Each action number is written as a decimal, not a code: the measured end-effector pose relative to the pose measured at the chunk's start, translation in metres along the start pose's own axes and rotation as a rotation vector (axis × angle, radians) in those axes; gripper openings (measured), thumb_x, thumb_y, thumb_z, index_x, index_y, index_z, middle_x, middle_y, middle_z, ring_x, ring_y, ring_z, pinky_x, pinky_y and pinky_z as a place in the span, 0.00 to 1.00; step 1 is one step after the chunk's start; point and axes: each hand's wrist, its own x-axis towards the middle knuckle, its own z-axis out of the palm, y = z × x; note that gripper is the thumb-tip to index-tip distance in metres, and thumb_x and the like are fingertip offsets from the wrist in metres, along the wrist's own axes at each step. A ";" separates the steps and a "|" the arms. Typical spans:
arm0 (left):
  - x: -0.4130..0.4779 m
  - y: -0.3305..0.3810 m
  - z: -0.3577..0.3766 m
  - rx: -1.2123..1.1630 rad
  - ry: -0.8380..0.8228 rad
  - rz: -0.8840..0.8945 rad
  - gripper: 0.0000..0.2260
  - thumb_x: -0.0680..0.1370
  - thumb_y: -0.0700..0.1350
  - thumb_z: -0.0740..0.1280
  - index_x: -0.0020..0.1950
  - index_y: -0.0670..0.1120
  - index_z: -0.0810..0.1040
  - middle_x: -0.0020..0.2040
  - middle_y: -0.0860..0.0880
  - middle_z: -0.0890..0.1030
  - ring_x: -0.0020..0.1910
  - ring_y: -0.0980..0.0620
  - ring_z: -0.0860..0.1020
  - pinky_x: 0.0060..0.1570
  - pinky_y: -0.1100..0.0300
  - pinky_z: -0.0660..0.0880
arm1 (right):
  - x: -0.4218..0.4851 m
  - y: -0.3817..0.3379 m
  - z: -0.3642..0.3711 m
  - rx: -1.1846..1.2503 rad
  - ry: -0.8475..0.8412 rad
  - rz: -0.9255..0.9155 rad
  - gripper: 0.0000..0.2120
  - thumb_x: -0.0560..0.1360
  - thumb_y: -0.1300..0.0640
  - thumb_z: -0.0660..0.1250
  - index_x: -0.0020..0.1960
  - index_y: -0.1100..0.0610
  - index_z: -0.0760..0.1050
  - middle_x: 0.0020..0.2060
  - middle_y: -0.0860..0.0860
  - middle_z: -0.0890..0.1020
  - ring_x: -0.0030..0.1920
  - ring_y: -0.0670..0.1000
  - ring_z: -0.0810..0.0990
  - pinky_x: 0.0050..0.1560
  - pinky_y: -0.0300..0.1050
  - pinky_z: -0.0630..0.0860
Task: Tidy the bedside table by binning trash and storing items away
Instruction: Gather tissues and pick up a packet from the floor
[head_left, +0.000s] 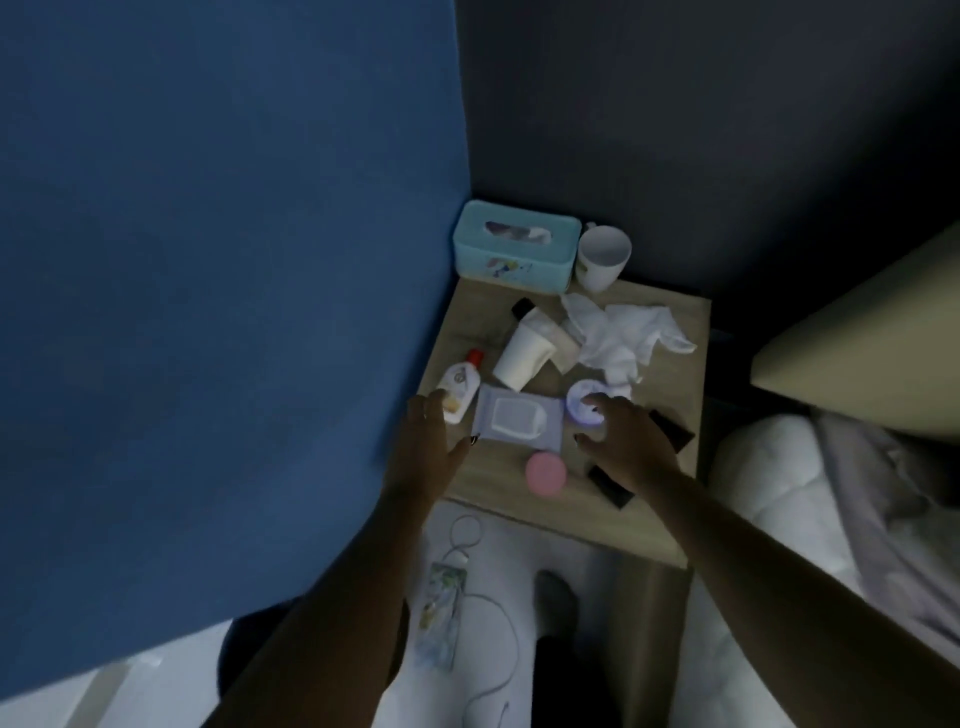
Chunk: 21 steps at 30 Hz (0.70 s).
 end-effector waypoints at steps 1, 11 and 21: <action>-0.019 -0.010 -0.004 0.019 -0.005 0.003 0.29 0.72 0.51 0.72 0.69 0.43 0.66 0.62 0.41 0.72 0.58 0.43 0.74 0.52 0.52 0.74 | -0.018 -0.008 0.014 0.008 -0.003 -0.001 0.23 0.72 0.52 0.70 0.65 0.55 0.71 0.58 0.57 0.79 0.58 0.57 0.78 0.54 0.49 0.75; -0.157 -0.133 0.077 0.051 -0.275 -0.054 0.33 0.74 0.52 0.69 0.73 0.42 0.60 0.68 0.41 0.67 0.66 0.42 0.68 0.61 0.50 0.70 | -0.162 -0.003 0.211 0.125 -0.198 0.179 0.21 0.70 0.47 0.70 0.62 0.48 0.71 0.50 0.48 0.79 0.52 0.50 0.79 0.50 0.48 0.78; -0.167 -0.272 0.340 -0.034 -0.429 -0.435 0.48 0.70 0.52 0.75 0.78 0.44 0.46 0.76 0.38 0.53 0.73 0.36 0.59 0.71 0.44 0.63 | -0.152 0.126 0.465 0.131 -0.329 0.367 0.40 0.68 0.43 0.73 0.73 0.49 0.57 0.65 0.57 0.70 0.65 0.59 0.70 0.59 0.53 0.75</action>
